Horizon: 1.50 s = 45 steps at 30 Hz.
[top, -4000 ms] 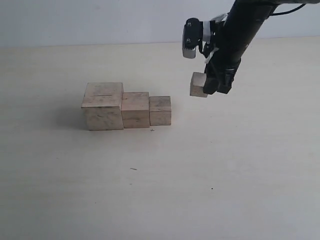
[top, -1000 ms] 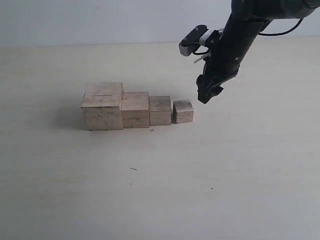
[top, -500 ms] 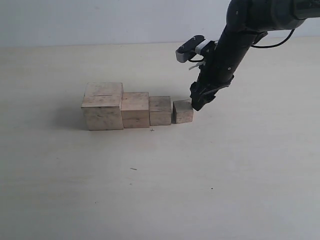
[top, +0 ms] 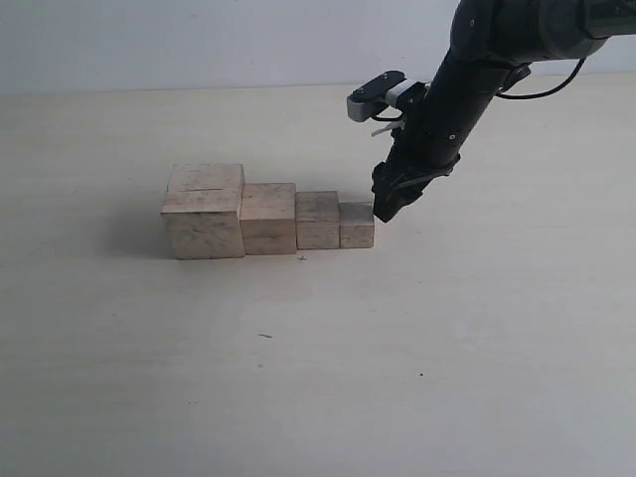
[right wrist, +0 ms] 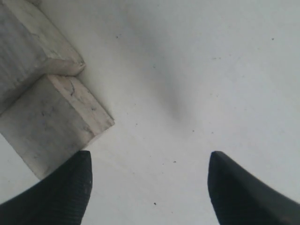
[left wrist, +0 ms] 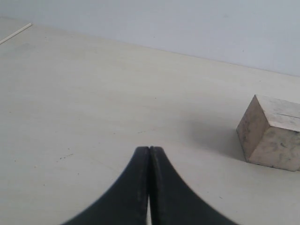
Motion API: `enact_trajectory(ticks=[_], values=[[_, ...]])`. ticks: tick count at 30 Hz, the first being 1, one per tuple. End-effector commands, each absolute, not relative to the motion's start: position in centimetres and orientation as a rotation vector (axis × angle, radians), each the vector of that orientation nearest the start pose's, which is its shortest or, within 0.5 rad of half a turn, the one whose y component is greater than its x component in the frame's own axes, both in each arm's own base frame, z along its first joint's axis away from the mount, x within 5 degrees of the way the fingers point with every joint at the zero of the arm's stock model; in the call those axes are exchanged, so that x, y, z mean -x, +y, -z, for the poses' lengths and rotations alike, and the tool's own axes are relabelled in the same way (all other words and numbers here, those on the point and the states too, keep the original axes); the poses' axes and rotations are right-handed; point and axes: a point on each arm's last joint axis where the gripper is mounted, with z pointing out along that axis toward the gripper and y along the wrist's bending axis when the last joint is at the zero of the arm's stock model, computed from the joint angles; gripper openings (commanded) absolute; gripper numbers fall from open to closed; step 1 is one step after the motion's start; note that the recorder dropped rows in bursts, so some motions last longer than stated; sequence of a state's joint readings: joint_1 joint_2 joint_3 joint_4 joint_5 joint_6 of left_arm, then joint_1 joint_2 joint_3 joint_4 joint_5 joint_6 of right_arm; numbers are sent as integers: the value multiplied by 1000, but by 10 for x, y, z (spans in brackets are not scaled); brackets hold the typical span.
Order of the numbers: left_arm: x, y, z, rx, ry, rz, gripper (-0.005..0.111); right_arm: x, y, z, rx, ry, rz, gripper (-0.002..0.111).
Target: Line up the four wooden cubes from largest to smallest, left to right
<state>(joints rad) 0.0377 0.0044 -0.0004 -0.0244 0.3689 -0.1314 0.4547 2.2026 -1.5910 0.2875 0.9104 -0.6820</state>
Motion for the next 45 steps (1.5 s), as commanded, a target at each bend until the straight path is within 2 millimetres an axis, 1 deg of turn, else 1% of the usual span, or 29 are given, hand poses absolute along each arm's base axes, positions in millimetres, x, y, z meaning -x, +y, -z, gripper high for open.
enact_trajectory(ticks=[1,6,8,10,14,17,20,22,24,27,30,34,39,45], values=[[-53,1,-180,165,1842,92,0,-386,211,-135,1387,2612,-332,66],[-53,1,-180,165,1842,92,0,-389,207,-137,1422,2594,-243,66],[-53,1,-180,165,1842,92,0,-390,205,-139,1405,2597,-203,66],[-53,1,-180,165,1842,92,0,-391,202,-145,1373,2601,-160,66],[-53,1,-180,165,1842,92,0,-392,199,-164,1291,2596,-104,65],[-53,1,-180,165,1842,92,0,-391,198,-178,1205,2603,-114,60],[-53,1,-180,165,1842,92,0,-388,197,-189,1102,2643,-131,49],[-53,1,-180,165,1842,92,0,-385,195,-193,1051,2686,-141,42],[-53,1,-180,165,1842,92,0,-381,195,-192,986,2754,-165,34],[-53,1,-180,165,1842,92,0,-374,197,-183,875,2902,-241,19],[-53,1,-180,165,1842,92,0,-371,197,-176,804,2987,-265,1],[-53,1,-180,165,1842,92,0,-371,198,-173,681,3027,-284,0],[-53,1,-180,165,1842,92,0,-374,202,-164,651,3020,-320,0],[-53,1,-180,165,1842,92,0,-376,205,-141,633,3073,-345,0]])
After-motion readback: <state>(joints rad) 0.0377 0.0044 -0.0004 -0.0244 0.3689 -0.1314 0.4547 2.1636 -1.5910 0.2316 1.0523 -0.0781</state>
